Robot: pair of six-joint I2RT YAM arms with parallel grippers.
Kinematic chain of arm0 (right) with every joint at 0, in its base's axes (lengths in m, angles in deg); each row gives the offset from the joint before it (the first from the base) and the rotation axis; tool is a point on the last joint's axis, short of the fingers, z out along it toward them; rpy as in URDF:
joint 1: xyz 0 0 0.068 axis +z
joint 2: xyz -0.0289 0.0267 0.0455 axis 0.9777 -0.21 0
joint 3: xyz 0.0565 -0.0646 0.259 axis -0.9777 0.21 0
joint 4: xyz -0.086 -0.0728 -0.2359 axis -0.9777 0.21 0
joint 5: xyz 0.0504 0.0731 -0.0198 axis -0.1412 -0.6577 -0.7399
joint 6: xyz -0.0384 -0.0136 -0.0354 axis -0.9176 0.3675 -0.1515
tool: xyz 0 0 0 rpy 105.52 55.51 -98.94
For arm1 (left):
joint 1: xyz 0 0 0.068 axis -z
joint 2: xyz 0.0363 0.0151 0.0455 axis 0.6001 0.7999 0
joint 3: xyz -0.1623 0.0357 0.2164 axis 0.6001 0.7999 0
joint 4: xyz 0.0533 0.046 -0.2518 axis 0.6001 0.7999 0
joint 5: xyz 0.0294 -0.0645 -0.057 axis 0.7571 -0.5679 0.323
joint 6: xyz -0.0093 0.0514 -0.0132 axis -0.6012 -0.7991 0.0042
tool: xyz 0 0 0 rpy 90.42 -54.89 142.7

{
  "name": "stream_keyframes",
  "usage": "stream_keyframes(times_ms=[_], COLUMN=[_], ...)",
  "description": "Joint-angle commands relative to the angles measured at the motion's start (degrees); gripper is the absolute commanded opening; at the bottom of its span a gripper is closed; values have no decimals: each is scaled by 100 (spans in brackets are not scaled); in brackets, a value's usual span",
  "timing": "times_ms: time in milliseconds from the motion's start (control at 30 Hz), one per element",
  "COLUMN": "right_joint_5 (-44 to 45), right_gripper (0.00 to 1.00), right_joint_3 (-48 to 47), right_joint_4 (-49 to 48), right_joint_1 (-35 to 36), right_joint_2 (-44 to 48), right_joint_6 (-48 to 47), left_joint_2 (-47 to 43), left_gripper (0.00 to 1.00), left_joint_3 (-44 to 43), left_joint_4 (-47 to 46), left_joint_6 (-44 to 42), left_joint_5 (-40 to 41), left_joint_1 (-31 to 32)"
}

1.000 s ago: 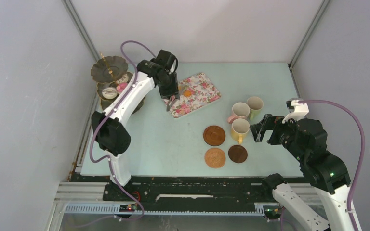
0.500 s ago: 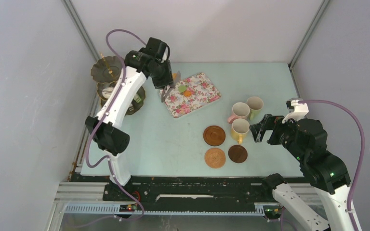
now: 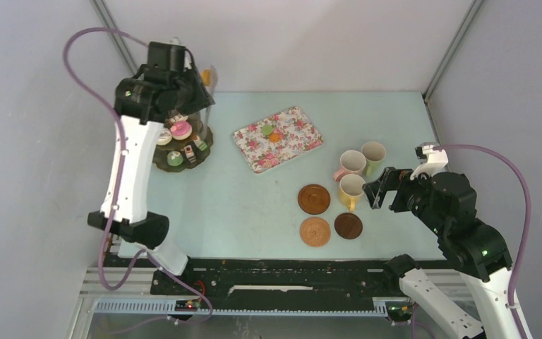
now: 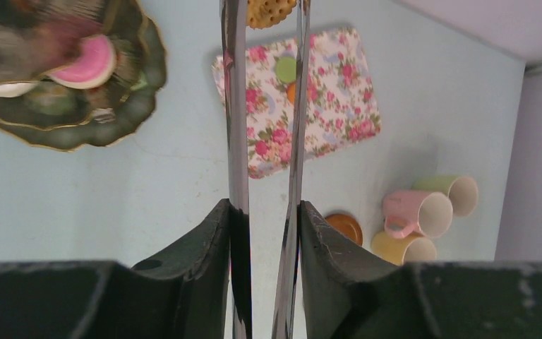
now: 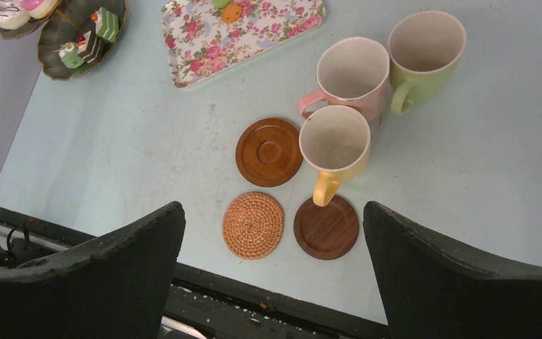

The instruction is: Serve the afternoon tea

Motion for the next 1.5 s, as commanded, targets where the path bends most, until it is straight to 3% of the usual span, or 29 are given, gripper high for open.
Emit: stream_keyframes(times_ms=[0,200,567,1267,1467], right_joint_5=[-36,22,75,81,75], right_gripper=[100,100,100,100,100], right_joint_3=[3,-2,-2,-1,0], right_joint_4=[-243,-246,-265,-258,-225], right_joint_1=[48,86,79,49,27], right_joint_2=[-20,-21,-2,6,45], right_joint_6=[-13,-36,-36,-39,-37], left_joint_2=[-466,-608,-444,523,719], left_gripper=[30,30,30,32,39], left_joint_3=[-187,36,714,-78,-228], left_joint_4=[92,192,-143,-328,-326], left_joint_6=[113,6,-129,-419,-451], left_joint_5=[475,518,659,815,909], left_joint_1=[-436,-1012,-1333,-1391,-1437])
